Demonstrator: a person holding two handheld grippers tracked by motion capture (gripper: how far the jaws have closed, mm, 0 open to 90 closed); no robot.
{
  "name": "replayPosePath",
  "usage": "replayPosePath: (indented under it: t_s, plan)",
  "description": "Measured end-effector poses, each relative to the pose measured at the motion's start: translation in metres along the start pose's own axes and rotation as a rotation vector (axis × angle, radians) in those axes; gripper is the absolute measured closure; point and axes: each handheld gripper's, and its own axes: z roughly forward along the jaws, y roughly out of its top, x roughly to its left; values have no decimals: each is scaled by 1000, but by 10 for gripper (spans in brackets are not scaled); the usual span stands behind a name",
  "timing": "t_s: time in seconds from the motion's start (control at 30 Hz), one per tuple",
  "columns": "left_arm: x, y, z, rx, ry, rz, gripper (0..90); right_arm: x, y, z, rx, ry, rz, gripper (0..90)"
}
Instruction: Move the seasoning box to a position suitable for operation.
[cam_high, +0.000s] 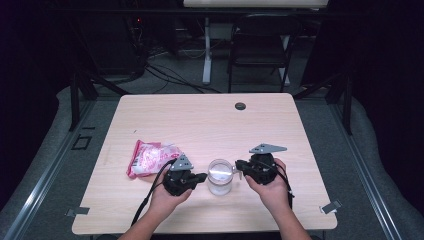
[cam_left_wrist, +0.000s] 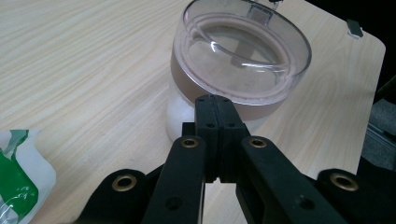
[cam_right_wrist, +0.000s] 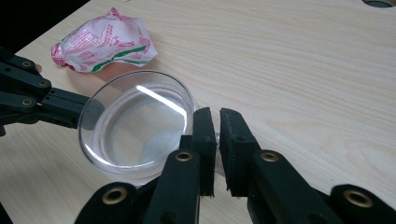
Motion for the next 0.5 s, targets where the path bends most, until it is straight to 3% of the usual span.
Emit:
replayPosePath:
  t_s: [0.23,0.47,0.5]
  plan:
    - [0,0,0,11,-3,3,900,-1,0,0,-2,10,6,849]
    - [0,1,-2,-4,-15,1,900,-2,-1,0,-2,11,10,850]
    - [0,1,-2,-14,-1,-2,900,-2,-1,0,-2,12,13,850]
